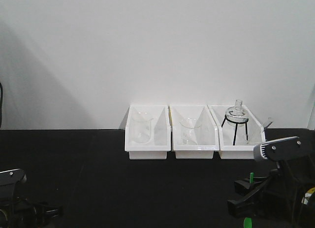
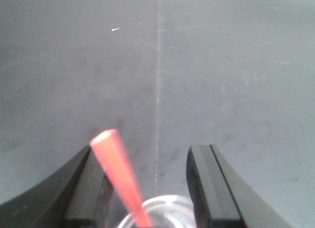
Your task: Sort red and green spoons into left cabinet
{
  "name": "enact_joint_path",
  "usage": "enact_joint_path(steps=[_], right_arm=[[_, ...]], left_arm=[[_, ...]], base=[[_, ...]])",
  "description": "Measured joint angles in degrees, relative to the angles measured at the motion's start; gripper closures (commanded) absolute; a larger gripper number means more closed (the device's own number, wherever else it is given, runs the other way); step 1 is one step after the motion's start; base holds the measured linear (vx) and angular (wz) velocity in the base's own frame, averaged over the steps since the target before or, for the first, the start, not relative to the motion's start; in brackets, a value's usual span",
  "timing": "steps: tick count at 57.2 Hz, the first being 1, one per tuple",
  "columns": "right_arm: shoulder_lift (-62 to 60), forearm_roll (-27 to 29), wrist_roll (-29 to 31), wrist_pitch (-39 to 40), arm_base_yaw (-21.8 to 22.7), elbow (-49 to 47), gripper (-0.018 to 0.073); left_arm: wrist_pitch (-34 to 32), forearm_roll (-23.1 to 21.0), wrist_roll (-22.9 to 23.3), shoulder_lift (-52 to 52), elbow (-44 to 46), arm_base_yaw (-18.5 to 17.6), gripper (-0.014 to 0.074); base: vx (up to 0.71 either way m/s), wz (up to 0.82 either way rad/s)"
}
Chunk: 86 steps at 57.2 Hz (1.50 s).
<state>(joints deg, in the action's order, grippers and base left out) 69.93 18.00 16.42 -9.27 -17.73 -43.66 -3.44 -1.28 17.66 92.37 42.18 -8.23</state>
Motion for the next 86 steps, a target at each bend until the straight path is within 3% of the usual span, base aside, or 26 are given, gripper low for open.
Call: enact_joint_path(steps=[11, 25, 42, 53, 58, 73, 84, 86], right_arm=[[0.00, 0.00, 0.00, 0.00, 0.00, 0.00, 0.0562], [0.00, 0.00, 0.00, 0.00, 0.00, 0.00, 0.0562], [0.00, 0.00, 0.00, 0.00, 0.00, 0.00, 0.0562], [0.00, 0.00, 0.00, 0.00, 0.00, 0.00, 0.0562], [0.00, 0.00, 0.00, 0.00, 0.00, 0.00, 0.0562], [-0.88, 0.00, 0.00, -0.18, 0.00, 0.00, 0.0562], [-5.61, -0.34, 1.60, -2.54, 0.00, 0.00, 0.0562], [-9.18, -0.44, 4.02, -4.99, 0.00, 0.27, 0.0562]], left_arm=[[-0.44, 0.00, 0.00, 1.25, 0.26, 0.00, 0.0292], [-0.50, 0.00, 0.00, 1.63, 0.26, 0.00, 0.0605], [-0.25, 0.00, 0.00, 0.14, 0.26, 0.00, 0.0604], [3.44, 0.05, -0.25, -7.18, 0.26, 0.00, 0.0604], [7.11, 0.05, -2.64, -12.24, 0.26, 0.00, 0.0604], [16.85, 0.05, -15.60, -27.15, 0.26, 0.00, 0.0604], [18.29, 0.00, -17.66, -38.28, -1.74, 0.00, 0.0604], [18.64, -0.20, -17.66, -44.01, -4.32, 0.00, 0.0604]], base=[[0.00, 0.00], [0.00, 0.00], [0.00, 0.00], [0.00, 0.00], [0.00, 0.00], [0.00, 0.00], [0.00, 0.00], [0.00, 0.00]])
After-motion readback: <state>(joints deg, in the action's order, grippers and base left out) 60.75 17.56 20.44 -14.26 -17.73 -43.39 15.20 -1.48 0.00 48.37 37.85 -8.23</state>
